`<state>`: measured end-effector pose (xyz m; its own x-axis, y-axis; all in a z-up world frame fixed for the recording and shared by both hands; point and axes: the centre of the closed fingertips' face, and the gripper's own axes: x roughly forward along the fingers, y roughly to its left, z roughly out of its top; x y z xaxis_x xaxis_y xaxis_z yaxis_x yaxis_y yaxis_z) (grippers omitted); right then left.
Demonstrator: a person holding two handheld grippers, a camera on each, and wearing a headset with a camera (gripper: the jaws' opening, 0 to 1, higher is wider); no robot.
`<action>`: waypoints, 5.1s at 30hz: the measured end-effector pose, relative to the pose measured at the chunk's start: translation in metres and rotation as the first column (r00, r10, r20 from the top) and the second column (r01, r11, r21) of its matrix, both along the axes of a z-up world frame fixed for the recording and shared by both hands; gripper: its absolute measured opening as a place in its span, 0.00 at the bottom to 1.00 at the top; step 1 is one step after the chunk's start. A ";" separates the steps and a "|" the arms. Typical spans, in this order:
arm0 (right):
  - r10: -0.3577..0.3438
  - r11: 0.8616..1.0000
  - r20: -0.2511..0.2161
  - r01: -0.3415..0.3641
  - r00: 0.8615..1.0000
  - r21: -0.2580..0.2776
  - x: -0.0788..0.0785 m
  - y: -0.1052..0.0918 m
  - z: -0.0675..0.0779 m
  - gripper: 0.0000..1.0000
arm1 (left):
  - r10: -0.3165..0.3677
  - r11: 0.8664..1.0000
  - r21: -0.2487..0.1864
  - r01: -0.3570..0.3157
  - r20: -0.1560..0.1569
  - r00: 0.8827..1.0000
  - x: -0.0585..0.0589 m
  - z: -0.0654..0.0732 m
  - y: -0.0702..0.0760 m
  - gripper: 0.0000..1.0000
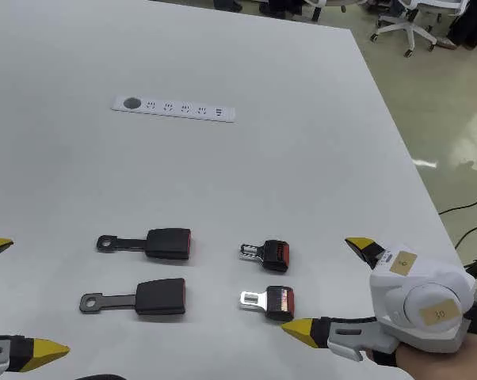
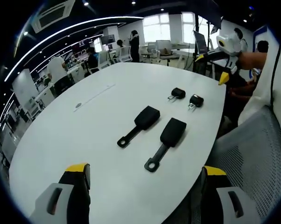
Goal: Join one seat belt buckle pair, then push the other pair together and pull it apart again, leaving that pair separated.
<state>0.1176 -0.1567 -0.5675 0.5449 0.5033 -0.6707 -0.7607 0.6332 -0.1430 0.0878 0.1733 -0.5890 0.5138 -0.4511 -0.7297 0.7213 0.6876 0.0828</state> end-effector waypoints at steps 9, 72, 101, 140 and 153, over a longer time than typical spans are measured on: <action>0.015 1.000 -0.002 -0.015 1.000 -0.006 0.000 0.003 0.003 1.00 | 0.000 1.000 -0.004 0.000 0.002 1.000 0.001 0.002 -0.001 1.00; 0.138 0.989 -0.039 -0.139 0.990 -0.050 -0.007 0.013 -0.013 0.79 | -0.061 0.998 -0.013 0.061 -0.026 0.998 0.004 -0.006 -0.020 0.90; 0.352 0.931 -0.169 -0.363 0.921 -0.043 -0.006 0.039 -0.090 0.48 | -0.343 0.939 -0.034 0.341 -0.121 0.932 0.025 -0.059 -0.115 0.61; 0.511 0.819 -0.291 -0.561 0.809 -0.121 0.005 0.028 -0.128 0.34 | -0.590 0.774 0.100 0.625 -0.244 0.770 0.030 -0.100 -0.127 0.34; 0.480 0.835 -0.296 -0.533 0.826 -0.135 0.006 0.036 -0.128 0.34 | -0.614 0.748 0.112 0.655 -0.261 0.745 0.033 -0.104 -0.125 0.34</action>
<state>0.1236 -0.1205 -0.6955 0.0594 0.5011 -0.8633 -0.9921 0.1254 0.0045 0.1204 0.0479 -0.6929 -0.0044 -0.4671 -0.8842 0.9982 0.0504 -0.0316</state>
